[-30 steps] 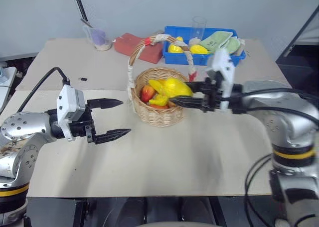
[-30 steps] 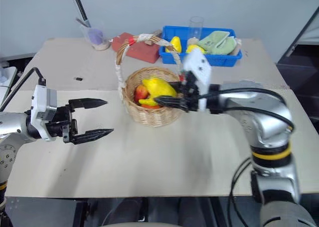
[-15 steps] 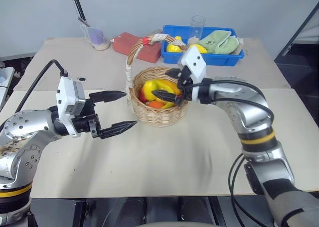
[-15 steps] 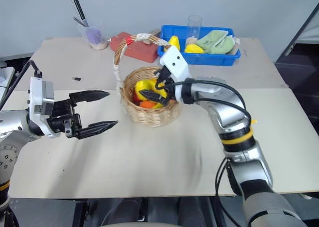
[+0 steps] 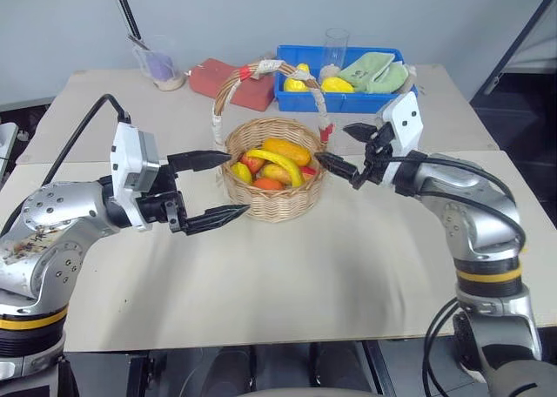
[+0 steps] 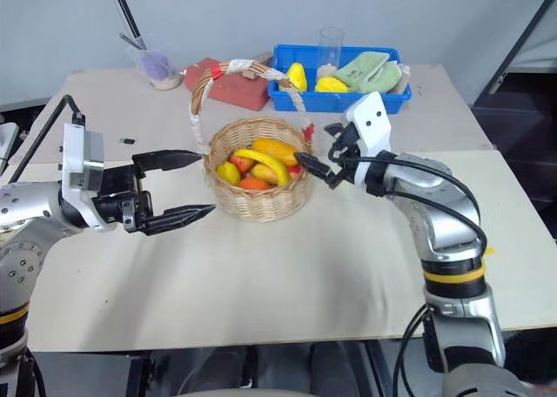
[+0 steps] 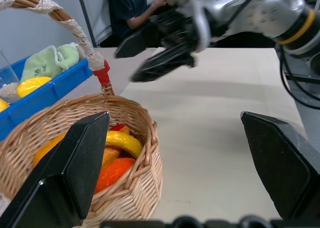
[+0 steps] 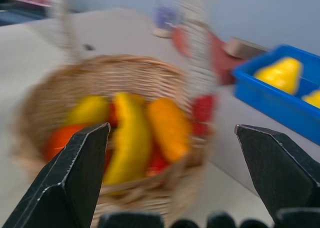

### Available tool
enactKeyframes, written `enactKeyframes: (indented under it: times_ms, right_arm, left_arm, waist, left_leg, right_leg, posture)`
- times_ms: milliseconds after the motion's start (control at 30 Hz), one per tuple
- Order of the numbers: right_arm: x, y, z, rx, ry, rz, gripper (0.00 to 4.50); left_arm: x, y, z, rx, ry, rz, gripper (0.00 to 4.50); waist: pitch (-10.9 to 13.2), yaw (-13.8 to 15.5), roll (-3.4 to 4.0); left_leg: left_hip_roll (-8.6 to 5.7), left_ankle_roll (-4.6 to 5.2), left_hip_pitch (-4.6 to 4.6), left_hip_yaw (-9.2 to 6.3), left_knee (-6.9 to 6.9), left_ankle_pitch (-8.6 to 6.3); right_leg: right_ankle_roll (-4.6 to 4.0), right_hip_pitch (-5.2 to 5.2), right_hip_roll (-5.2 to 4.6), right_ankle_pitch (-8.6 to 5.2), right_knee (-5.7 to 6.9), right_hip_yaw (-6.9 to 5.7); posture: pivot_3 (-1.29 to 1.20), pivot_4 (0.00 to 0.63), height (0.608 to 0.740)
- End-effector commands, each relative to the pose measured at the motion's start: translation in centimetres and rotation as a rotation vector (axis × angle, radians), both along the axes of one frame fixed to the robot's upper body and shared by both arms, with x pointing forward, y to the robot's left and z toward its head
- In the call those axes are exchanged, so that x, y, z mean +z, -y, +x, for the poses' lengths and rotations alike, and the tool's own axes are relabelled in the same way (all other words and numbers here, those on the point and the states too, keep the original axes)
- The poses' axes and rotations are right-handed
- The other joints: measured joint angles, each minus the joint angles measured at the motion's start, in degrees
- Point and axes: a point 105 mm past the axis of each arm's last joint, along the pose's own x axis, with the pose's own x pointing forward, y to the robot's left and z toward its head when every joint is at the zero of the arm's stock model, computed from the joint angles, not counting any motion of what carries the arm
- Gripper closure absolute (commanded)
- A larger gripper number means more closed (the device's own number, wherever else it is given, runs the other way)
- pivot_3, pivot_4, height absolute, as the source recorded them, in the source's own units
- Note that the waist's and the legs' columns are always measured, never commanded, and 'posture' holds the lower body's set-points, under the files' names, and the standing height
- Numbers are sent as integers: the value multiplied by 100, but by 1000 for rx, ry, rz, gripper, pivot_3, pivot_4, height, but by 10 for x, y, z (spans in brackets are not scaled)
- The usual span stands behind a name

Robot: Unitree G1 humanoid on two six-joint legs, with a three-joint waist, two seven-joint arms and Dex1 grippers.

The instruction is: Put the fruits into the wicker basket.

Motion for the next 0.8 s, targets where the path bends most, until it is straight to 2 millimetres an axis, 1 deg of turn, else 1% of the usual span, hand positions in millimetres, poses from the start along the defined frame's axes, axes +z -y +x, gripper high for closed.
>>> enactKeyframes:
  times_ms: [33, 200, 300, 400, 500, 600, 633, 667, 733, 800]
  right_arm:
    - [17, -2, 16, -26, 74, 52, 49]
    - [15, -7, 30, -31, 66, 96, 49]
    - [14, -12, 36, -21, 66, 114, 880]
    - [14, -15, 35, 0, 71, 110, 1964]
    - [14, -15, 35, 9, 74, 108, 2912]
    - [12, -16, 32, 19, 89, 86, 4012]
    - [13, -15, 32, 19, 100, 82, 4308]
    - [15, -14, 31, 19, 117, 83, 4379]
    - [24, -7, 27, 16, 154, 105, 4379]
    - [27, 9, 26, -22, 185, 95, 4379]
  left_arm:
    - [9, 2, -1, -16, 45, 8, 0]
    - [9, 3, 0, -20, 47, 9, 0]
    - [10, 3, 0, -20, 54, 10, 0]
    - [10, 3, 0, -18, 57, 12, 0]
    - [10, 3, 0, -16, 59, 14, 0]
    - [10, 4, 2, -18, 63, 13, 0]
    - [10, 4, 2, -19, 64, 12, 0]
    - [10, 4, 2, -20, 65, 12, 0]
    - [11, 5, 4, -22, 68, 10, 0]
    - [11, 6, 4, -25, 70, 8, 0]
  waist:
    - [0, -1, 0]
    - [0, 23, 0]
    - [0, 20, 1]
    - [1, 20, 1]
    - [1, 14, 1]
    - [1, 17, 1]
    - [1, 16, 1]
    - [1, 17, 1]
    - [1, 19, 1]
    - [1, 39, 1]
  left_leg:
    - [-1, -1, -2, 1, 1, 0]
    - [-2, -1, -6, 0, 1, 1]
    - [-2, -1, -6, 1, 1, 1]
    - [-1, -2, -5, 0, 1, 1]
    - [-1, -2, -5, 0, 0, 1]
    - [-1, -2, -6, 0, 0, 1]
    - [-1, -2, -6, 0, 0, 1]
    - [-1, -2, -5, 0, 0, 1]
    - [-1, -2, -6, 0, 0, 1]
    - [-2, -2, -7, -1, 0, 1]
  right_leg:
    - [0, -2, -1, 0, 1, 0]
    - [0, -4, -4, 0, 1, -3]
    - [0, -2, -6, 0, 1, -2]
    - [0, -3, -4, 0, 2, -3]
    - [0, -4, -4, 0, 3, -3]
    - [0, -4, -4, 0, 3, -3]
    - [0, -4, -4, 0, 3, -3]
    - [0, -4, -4, 0, 3, -3]
    - [0, -4, -5, 0, 3, -3]
    - [0, -4, -5, 0, 3, -4]
  posture:
    - [0, 150, 740]
    - [0, 150, 740]
    - [0, 150, 740]
    - [0, 150, 740]
    - [0, 150, 740]
    - [0, 150, 740]
    - [0, 150, 740]
    - [0, 150, 740]
    - [0, 150, 740]
    - [0, 150, 740]
